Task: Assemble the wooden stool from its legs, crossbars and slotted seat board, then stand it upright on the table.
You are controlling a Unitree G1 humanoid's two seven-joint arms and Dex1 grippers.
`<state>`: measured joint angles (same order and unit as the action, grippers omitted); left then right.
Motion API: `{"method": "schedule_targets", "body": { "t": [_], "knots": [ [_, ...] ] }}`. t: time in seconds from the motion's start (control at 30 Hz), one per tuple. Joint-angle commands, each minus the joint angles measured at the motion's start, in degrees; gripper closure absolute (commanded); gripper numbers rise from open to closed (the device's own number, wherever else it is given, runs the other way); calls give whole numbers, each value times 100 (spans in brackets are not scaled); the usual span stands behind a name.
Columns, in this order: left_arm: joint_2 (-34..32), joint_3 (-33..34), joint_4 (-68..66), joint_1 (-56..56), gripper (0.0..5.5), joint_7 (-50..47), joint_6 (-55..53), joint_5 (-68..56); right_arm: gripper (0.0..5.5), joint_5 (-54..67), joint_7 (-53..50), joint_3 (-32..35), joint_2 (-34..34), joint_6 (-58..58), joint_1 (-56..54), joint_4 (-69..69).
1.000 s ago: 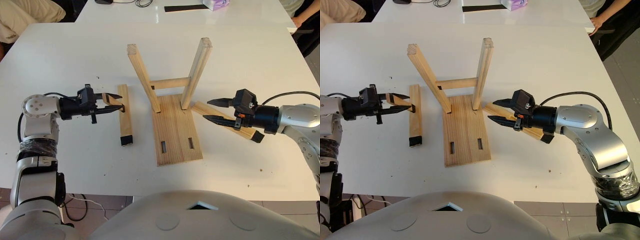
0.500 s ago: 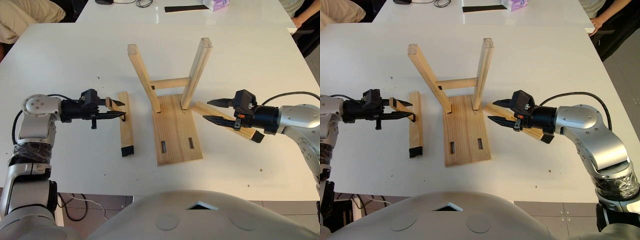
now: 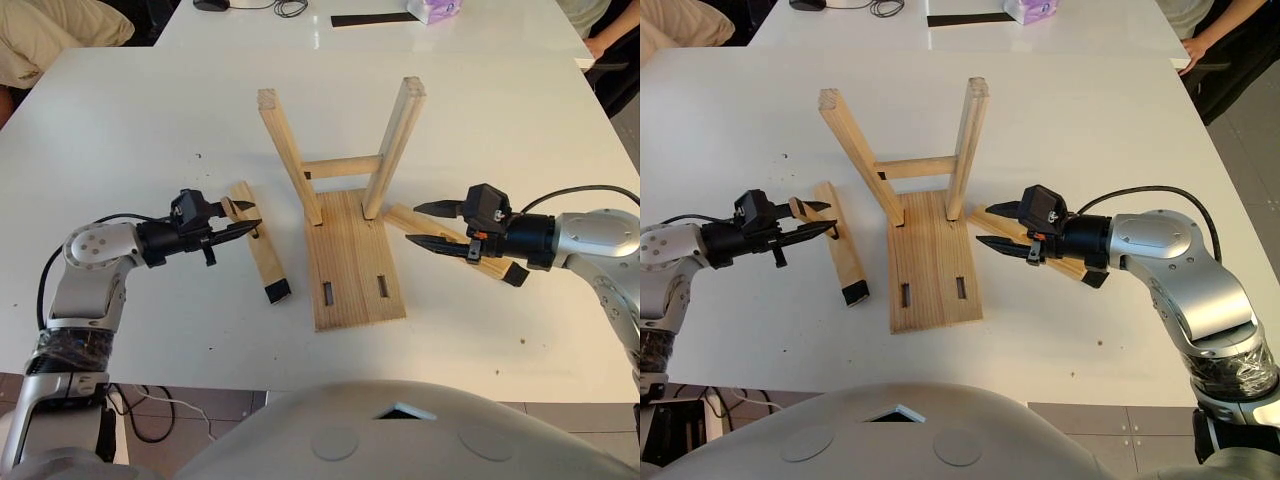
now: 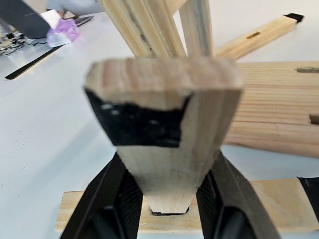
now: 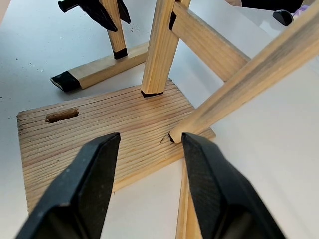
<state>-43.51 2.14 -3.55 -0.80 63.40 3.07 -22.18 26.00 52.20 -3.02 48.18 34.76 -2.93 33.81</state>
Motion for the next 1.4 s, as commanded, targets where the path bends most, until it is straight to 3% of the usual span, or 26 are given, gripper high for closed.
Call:
{"method": "schedule_targets", "body": {
  "t": [0.03, 0.37, 0.57, 0.6, 0.9, 1.13, 1.3, 1.4],
  "knots": [
    [-109, -408, 102, -652, 420, 318, -613, 98, 321, -72, 40, -2, 116, -42, 32, 30],
    [-726, -529, 373, -714, 420, 904, -991, -133, 321, -99, 65, -39, 142, -85, -1, -26],
    [-607, -698, 103, -508, 420, 492, -736, 293, 321, -188, 62, -100, 126, -142, 2, -53],
    [-550, -744, 2, -428, 384, 336, -732, 402, 321, -202, 60, -113, 123, -152, -1, -58],
    [-91, -869, -785, -424, 259, -317, 531, 1190, 321, -334, 61, -229, 107, -274, -11, -141],
    [-293, -716, -1536, -347, 161, -427, 1388, 1402, 321, -434, 143, -241, 155, -399, -45, -253],
    [-499, -282, -1009, -485, 78, -199, 851, 656, 321, -473, 213, -225, 186, -461, -92, -315],
    [-783, -3, -295, -843, 78, -26, 417, 317, 321, -479, 244, -167, 214, -486, -74, -341]
  ]
}}
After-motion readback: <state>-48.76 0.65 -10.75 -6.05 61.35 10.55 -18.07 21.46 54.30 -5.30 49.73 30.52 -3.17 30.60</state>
